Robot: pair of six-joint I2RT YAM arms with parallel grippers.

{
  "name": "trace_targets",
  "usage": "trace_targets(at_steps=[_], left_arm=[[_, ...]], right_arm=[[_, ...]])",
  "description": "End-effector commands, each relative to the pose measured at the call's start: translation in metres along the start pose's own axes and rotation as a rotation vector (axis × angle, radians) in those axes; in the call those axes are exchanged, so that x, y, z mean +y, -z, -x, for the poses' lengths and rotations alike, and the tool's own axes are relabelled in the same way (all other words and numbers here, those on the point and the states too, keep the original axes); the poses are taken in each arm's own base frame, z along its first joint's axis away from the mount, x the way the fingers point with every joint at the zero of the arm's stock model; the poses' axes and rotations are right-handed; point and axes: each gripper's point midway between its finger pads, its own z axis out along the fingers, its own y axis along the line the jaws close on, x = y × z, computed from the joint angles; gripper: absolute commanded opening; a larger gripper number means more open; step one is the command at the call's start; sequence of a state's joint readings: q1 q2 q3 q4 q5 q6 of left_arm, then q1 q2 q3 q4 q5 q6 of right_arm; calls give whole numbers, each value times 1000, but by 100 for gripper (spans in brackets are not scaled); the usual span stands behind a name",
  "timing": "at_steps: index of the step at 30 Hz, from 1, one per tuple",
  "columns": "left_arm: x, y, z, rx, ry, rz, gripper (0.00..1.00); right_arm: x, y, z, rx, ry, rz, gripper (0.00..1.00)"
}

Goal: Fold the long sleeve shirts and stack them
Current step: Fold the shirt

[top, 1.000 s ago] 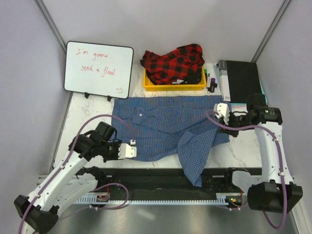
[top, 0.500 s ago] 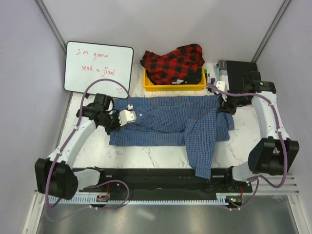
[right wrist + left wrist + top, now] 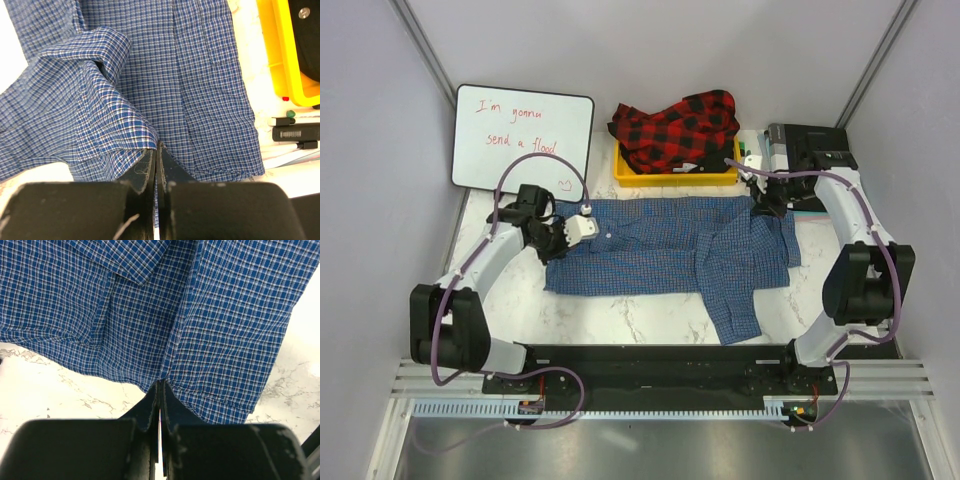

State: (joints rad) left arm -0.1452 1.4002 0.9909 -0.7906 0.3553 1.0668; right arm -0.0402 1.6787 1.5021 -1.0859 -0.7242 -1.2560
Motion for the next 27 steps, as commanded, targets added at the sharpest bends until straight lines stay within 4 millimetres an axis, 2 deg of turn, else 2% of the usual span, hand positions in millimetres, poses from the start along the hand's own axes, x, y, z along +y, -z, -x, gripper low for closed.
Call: trace_targets(at_steps=[1,11,21,23,24,27], left_arm=[[24,3,10,-25,-58,60,2],[28,-13,-2,2,-42,72,2],[45,-24,-4,19,-29,96,2],[37,-23,-5,16,-42,64,2],[31,-21,-1,-12,-47,40,2],[3,-15,1,-38,-60,-35,2]], right_arm=[[-19,-2,11,-8,45,-37,0],[-26,-21,-4,26,24,-27,0],[-43,-26,1,5,7,-70,0],[-44,-26,1,6,0,-72,0],[-38,-33,7,7,14,-50,0],[-31,-31,4,17,15,-39,0]])
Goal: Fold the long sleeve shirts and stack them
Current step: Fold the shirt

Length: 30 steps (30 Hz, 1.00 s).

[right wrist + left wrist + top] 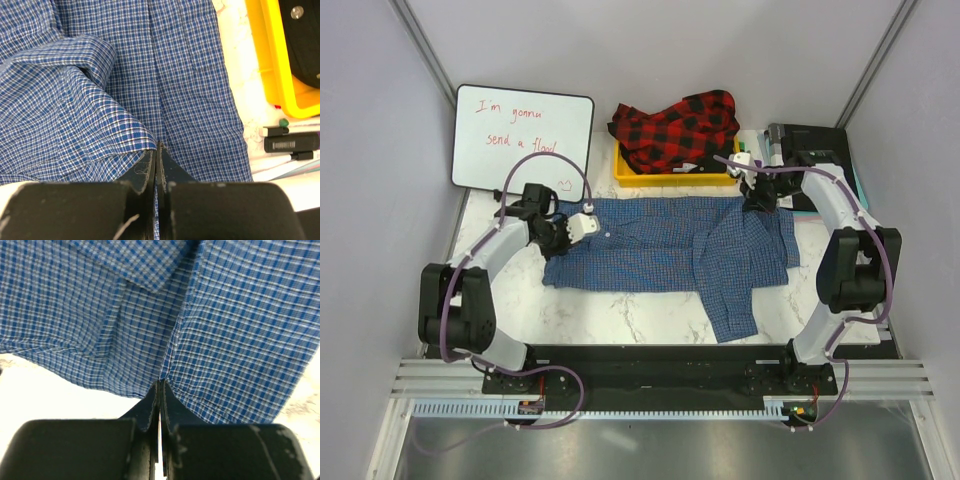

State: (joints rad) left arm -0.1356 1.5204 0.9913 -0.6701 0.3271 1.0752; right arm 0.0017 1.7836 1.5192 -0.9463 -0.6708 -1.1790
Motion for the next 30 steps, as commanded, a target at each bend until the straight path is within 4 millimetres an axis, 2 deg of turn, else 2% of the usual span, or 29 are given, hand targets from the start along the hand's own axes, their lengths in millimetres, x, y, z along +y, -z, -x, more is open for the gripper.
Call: trace_targets(at_steps=[1,6,8,11,13,18,23,30], left_arm=[[-26,15,8,-60,-64,-68,2],[-67,12,-18,-8,-79,-156,2],[-71,12,-21,-2,-68,-156,2],[-57,6,-19,3,-16,-115,2],[-39,6,-11,-6,-7,-75,2],[-19,3,0,-16,5,-62,2],[-6,9,8,-27,-23,-31,2],[-1,-4,3,0,-17,-47,2]], right_arm=[[0,3,11,-9,29,-8,0],[21,5,4,8,36,31,0],[25,4,3,9,36,38,0],[24,-2,1,15,27,45,0],[23,-9,0,14,14,53,0],[13,-15,3,22,6,45,0],[14,-14,-3,50,24,40,0],[21,-17,-17,92,16,51,0]])
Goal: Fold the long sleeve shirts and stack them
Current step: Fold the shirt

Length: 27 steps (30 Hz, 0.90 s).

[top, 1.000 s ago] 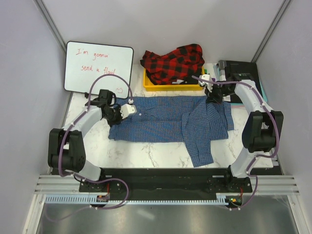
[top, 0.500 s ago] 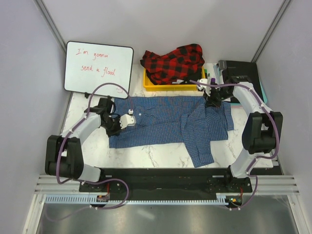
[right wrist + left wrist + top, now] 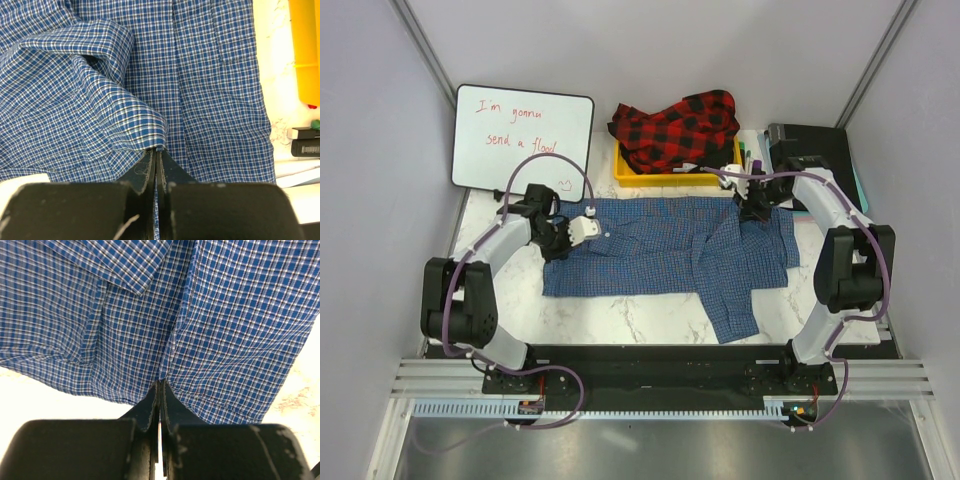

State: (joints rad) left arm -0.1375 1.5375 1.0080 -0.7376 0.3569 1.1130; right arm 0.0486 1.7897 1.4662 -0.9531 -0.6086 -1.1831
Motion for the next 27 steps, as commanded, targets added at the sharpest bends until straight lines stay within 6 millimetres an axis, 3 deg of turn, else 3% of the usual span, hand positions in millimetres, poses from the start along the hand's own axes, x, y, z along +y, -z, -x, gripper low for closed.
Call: trace_targets(at_steps=[1,13,27], left_arm=[[11,-3,3,-2,3,22,2],[26,-4,10,-23,5,67,2],[38,-11,12,-15,-10,122,2]], right_arm=[[2,0,-7,25,12,-4,0],[2,25,-4,-1,-7,-45,0],[-1,15,-12,12,-35,-24,0]])
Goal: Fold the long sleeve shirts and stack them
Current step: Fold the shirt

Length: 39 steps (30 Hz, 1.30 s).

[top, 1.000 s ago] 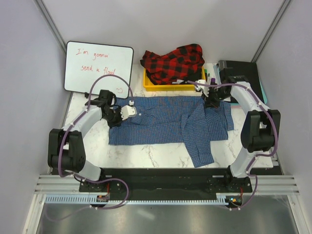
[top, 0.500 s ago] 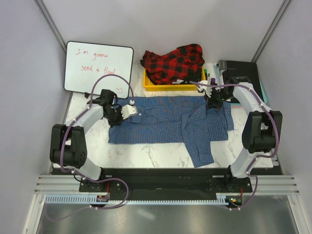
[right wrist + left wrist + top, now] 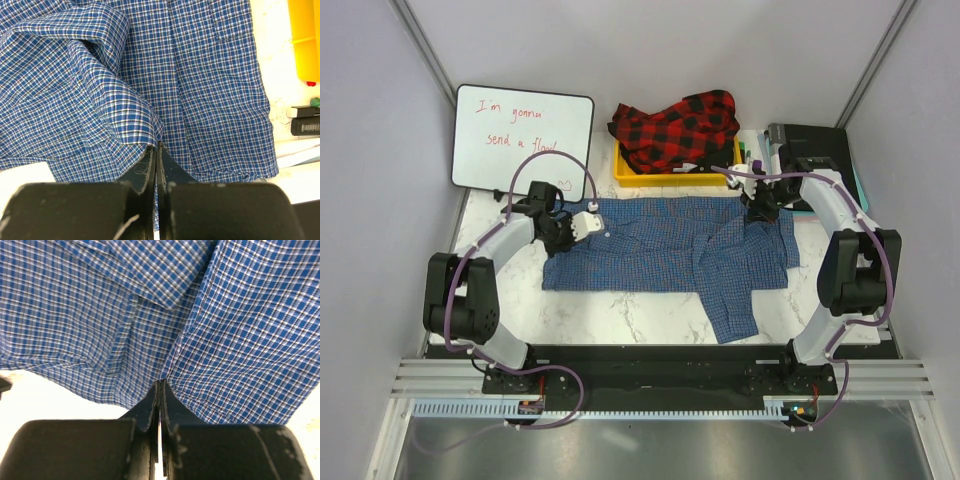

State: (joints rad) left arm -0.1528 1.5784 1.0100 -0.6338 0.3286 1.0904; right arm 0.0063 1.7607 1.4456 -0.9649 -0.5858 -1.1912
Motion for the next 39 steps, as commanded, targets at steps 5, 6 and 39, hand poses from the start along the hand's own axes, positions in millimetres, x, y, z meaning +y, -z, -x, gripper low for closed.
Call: trace_targets(at_steps=[5,6,39], left_arm=[[16,-7,1,7,12,52,2],[15,-7,0,7,12,52,2],[-52,-19,-18,112,18,-73,50]], right_arm=[[-8,-9,-2,-8,-16,-5,0],[-9,-11,-3,-11,-28,-7,0],[48,-30,-97,243,-404,57,43]])
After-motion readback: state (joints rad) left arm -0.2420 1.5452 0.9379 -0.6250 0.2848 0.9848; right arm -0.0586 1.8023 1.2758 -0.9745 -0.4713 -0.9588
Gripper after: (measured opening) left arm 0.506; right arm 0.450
